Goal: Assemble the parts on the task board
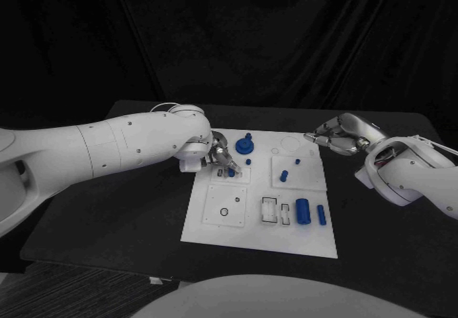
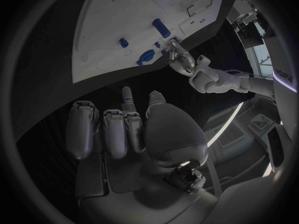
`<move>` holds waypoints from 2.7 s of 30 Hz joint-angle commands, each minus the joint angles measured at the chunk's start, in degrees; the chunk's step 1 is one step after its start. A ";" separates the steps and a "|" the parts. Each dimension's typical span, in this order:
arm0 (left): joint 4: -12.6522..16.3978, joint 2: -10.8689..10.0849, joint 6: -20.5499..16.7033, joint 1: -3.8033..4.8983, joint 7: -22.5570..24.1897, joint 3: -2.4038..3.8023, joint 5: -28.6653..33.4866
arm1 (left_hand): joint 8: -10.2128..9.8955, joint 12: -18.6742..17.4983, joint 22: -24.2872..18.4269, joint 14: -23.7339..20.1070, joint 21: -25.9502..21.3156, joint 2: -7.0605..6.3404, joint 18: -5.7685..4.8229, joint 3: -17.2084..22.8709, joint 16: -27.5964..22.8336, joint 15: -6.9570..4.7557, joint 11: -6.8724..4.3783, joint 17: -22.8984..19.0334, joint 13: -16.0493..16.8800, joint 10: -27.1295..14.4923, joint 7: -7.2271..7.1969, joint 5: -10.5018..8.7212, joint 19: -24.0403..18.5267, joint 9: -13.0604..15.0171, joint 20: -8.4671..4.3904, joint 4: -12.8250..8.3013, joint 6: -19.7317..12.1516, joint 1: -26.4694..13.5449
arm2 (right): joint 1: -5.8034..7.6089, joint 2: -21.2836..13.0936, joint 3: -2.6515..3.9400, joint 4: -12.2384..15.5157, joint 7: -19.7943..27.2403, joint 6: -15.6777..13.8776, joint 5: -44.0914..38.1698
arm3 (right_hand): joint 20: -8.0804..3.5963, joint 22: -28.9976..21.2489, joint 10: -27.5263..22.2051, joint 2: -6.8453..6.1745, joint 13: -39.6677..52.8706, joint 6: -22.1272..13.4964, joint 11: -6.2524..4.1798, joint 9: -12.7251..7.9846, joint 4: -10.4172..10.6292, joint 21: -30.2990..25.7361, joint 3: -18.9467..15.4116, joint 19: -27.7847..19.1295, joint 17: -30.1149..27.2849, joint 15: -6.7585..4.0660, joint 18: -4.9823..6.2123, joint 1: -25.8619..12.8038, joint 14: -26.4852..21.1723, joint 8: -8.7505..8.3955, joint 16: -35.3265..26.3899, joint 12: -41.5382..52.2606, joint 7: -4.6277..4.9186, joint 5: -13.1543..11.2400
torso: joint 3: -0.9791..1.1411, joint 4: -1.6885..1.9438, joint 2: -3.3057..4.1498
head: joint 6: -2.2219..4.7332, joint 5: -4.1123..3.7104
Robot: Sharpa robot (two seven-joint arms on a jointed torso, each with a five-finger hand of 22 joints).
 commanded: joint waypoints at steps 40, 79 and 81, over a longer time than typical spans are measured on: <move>2.69 -2.43 -5.28 -0.38 1.03 -0.10 -0.13 | 6.15 0.38 14.47 6.05 -0.11 1.03 0.61 -10.69 0.58 -1.01 -0.99 15.22 15.06 6.27 -0.99 -1.30 4.50 14.36 -0.51 2.88 -2.42 -0.82 | -0.33 -0.30 0.04 -0.18 -1.08 0.44 -0.11 | 0.41 11.45 6.17 0.68 15.44 -0.21 0.05 -0.54 -0.44 -0.88 -1.04 1.59 8.17 -0.10 -0.91 1.58 4.20 -0.55 -0.10 0.95 0.23 1.30 | 0.01 0.02 0.03 | -0.01 0.15; 10.54 -11.70 -10.09 6.25 6.02 -0.08 -3.63 | 2.57 0.38 14.72 6.05 0.11 4.59 0.53 -18.66 0.58 -0.06 0.26 15.22 15.06 6.27 0.64 1.93 4.72 16.15 0.22 2.05 -8.80 7.99 | -0.27 -1.88 0.05 1.65 -1.50 -0.28 -0.11 | 0.41 11.46 6.17 0.66 15.44 -0.19 0.06 -0.55 -0.35 -0.86 -1.10 1.61 8.21 -0.09 -0.92 1.64 4.21 -0.54 -0.08 0.95 0.24 1.26 | -0.01 0.02 -0.01 | -0.01 -0.57; 9.37 -11.55 -7.91 6.94 5.05 -0.08 -3.77 | 2.10 0.38 14.74 6.05 0.14 4.83 0.52 -18.52 0.58 0.14 0.50 15.22 15.06 6.27 0.89 1.94 4.74 16.04 0.39 1.97 -9.68 8.49 | -0.27 -1.88 0.05 1.74 -1.54 -0.26 -0.11 | 0.41 11.46 6.17 0.66 15.44 -0.19 0.06 -0.55 -0.35 -0.86 -1.10 1.61 8.21 -0.09 -0.92 1.64 4.21 -0.54 -0.08 0.95 0.24 1.26 | -0.02 0.02 -0.01 | -0.01 -0.58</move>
